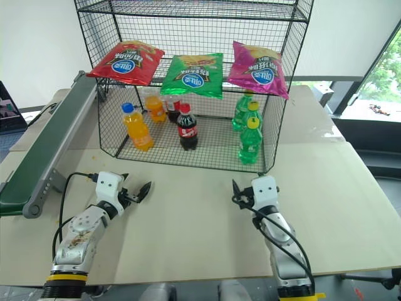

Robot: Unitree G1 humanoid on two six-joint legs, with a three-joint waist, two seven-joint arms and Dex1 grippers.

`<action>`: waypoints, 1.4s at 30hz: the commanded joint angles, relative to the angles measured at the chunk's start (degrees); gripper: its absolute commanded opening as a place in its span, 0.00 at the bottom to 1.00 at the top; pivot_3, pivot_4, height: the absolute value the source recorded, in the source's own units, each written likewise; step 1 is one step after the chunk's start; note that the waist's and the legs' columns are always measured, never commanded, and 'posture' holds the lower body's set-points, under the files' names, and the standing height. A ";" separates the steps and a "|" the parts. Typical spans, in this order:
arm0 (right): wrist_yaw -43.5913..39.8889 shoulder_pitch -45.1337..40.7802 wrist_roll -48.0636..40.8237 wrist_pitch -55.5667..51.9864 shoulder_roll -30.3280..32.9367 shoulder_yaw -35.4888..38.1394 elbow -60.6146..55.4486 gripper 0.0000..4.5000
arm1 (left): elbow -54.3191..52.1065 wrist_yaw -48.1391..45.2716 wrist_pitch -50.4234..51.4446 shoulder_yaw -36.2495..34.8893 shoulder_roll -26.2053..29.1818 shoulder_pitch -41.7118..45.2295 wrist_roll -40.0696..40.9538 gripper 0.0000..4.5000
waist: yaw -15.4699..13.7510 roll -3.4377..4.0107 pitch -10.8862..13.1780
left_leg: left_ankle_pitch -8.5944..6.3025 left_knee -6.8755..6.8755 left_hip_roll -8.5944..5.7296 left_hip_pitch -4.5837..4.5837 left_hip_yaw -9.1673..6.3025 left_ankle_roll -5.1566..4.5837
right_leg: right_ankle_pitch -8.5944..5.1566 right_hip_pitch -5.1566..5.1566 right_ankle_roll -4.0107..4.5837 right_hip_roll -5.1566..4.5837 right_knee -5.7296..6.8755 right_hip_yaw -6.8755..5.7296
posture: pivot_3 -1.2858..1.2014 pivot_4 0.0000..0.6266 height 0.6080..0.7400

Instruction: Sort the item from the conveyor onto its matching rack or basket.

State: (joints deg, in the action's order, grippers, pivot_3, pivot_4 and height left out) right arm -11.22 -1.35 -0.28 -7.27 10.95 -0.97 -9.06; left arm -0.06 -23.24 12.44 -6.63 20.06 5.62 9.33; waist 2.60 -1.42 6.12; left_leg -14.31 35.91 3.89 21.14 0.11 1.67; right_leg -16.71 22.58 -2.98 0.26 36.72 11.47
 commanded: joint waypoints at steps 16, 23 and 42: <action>-0.86 2.04 -1.34 0.21 1.49 1.24 -6.61 1.00 | -0.53 1.42 -2.48 -0.85 1.03 0.91 -2.18 1.00 | -0.03 0.00 0.00 | 0.00 0.00 0.00 0.01 -0.01 0.00 | -0.01 0.00 0.00 0.00 -0.02 0.00 | 0.52 0.24 1.00; -0.40 2.26 -1.24 0.04 1.10 1.10 -7.17 1.00 | 0.55 -1.40 -2.31 -0.54 1.60 1.62 -0.55 1.00 | -0.03 0.00 0.00 | 0.00 0.00 0.00 0.01 -0.01 0.00 | -0.01 0.00 0.00 0.00 -0.02 0.00 | 0.52 0.24 1.00; 0.11 2.06 -1.03 -0.01 0.75 0.92 -7.13 1.00 | 1.60 -2.03 -3.21 -0.46 1.41 2.72 -0.78 1.00 | -0.03 0.00 0.01 | 0.00 -0.01 0.00 0.01 0.00 0.00 | -0.01 0.00 0.01 0.00 -0.02 0.00 | 0.52 0.24 1.00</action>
State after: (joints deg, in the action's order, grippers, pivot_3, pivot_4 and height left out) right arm -11.33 1.04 -1.21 -7.65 11.79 -0.70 -14.10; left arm 2.30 -25.30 10.37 -6.73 21.23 7.18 8.08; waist 2.57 -1.42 6.13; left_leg -14.31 35.90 3.89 21.15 0.10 1.67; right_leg -16.72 22.58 -2.97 0.26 36.69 11.47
